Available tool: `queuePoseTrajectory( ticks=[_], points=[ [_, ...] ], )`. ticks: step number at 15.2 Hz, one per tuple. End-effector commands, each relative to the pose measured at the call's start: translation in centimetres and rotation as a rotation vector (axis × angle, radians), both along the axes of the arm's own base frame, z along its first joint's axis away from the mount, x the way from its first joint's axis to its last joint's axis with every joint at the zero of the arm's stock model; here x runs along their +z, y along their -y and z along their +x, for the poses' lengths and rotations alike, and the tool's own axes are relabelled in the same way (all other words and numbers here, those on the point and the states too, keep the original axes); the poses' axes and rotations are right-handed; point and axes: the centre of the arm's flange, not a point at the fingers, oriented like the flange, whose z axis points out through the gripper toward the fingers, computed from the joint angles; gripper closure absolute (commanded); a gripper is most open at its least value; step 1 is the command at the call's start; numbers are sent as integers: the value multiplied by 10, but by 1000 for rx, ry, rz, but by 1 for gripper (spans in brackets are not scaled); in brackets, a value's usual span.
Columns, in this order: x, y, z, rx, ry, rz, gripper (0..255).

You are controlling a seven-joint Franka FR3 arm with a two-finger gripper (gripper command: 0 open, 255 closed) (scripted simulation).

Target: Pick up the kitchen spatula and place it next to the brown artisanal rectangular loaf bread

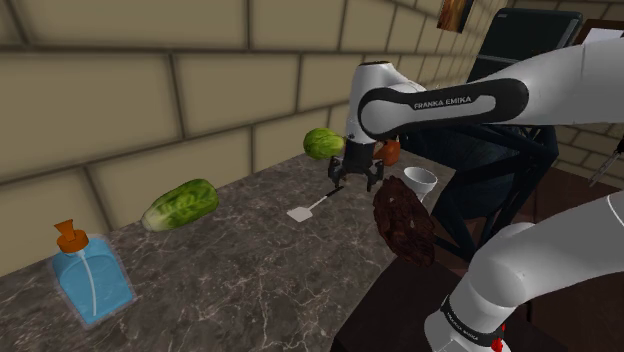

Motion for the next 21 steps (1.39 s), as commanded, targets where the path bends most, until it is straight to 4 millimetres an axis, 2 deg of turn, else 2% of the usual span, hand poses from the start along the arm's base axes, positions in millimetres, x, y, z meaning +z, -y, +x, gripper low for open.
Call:
queuePoseTrajectory(
  ticks=[1, 6, 12, 19, 21],
  points=[
    [-16, -2, 20, -118, 15, -5, 0],
    [-52, 3, 72, -393, 48, -20, 0],
    [-92, 28, 130, -719, 86, -37, 0],
    [-129, 31, 130, -719, 86, -37, 0],
    [-132, 31, 130, -719, 86, -37, 0]
  ],
)
